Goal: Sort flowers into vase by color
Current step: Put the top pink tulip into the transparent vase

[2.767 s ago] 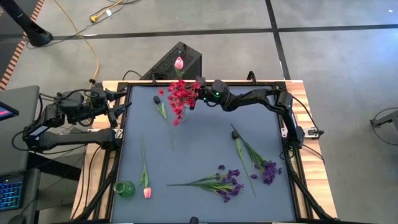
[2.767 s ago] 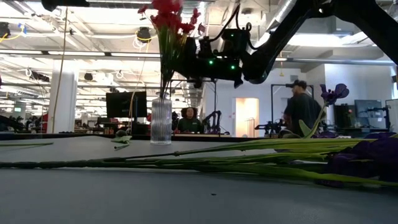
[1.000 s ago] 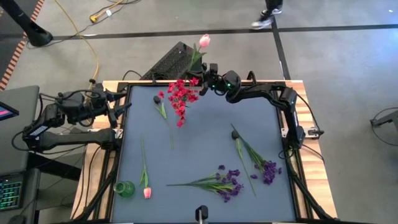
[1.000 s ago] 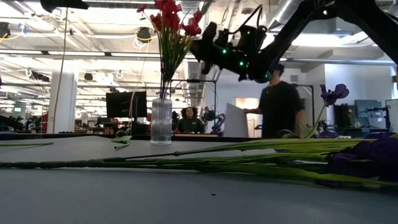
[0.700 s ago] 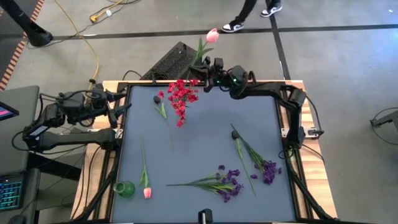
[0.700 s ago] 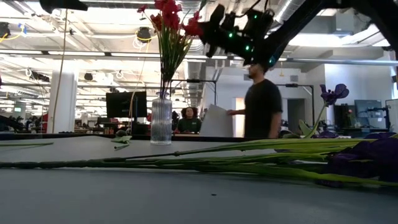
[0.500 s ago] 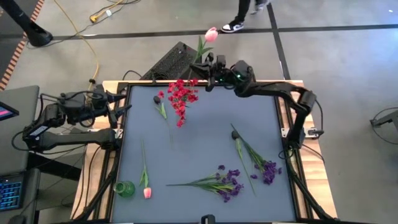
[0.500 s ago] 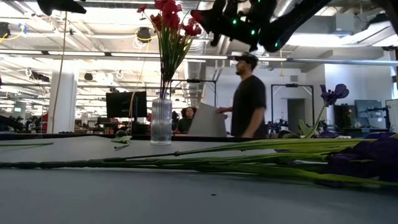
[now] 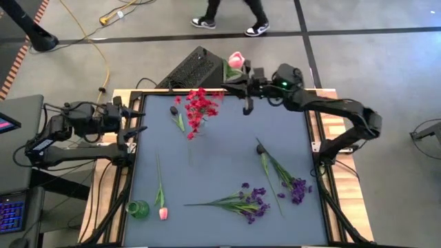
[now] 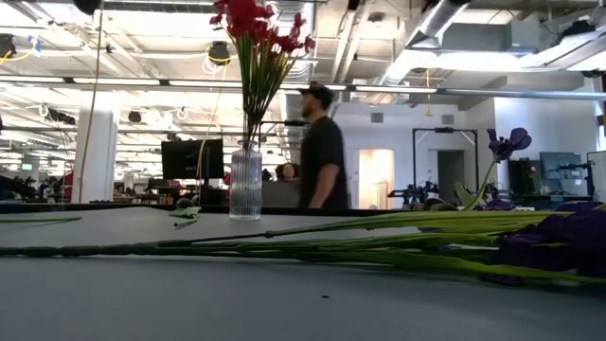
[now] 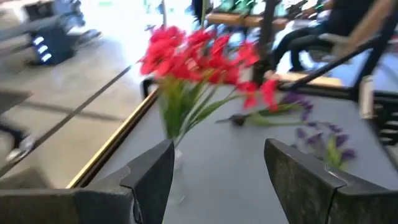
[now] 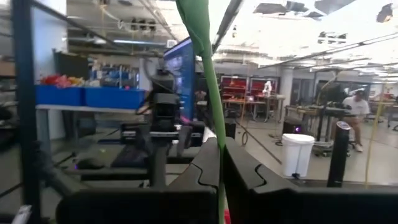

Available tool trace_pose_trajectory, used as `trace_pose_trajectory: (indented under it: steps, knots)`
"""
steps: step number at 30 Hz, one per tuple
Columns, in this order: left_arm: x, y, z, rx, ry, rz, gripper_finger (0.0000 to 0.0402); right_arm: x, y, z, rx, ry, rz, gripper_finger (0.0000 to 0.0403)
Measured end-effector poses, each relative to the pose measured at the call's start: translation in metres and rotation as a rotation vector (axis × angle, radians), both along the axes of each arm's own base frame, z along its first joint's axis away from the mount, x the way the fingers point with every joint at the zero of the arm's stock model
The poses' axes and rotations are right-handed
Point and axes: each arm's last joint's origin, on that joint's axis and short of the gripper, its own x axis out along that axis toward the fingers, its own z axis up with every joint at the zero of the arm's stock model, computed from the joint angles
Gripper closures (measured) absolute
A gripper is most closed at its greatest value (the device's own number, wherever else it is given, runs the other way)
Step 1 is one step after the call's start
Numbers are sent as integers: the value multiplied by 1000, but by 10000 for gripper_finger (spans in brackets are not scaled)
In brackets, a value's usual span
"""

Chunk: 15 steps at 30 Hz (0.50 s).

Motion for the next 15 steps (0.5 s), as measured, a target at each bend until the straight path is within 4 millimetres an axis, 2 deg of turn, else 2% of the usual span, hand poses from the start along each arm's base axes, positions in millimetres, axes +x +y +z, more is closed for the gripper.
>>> trace_pose_trajectory:
  steps: [5, 10, 15]
  knots:
    - [14, -1, -6, 24, -70, -150, 165, -19, 30, 13, -8, 78, 59, 372]
    - [30, 2, -22, 55, -86, -175, 165, -33, 57, 18, -13, 147, 104, 372]
    - [40, 3, -36, 47, -91, -227, 165, -34, 83, 10, 9, 263, 190, 372]
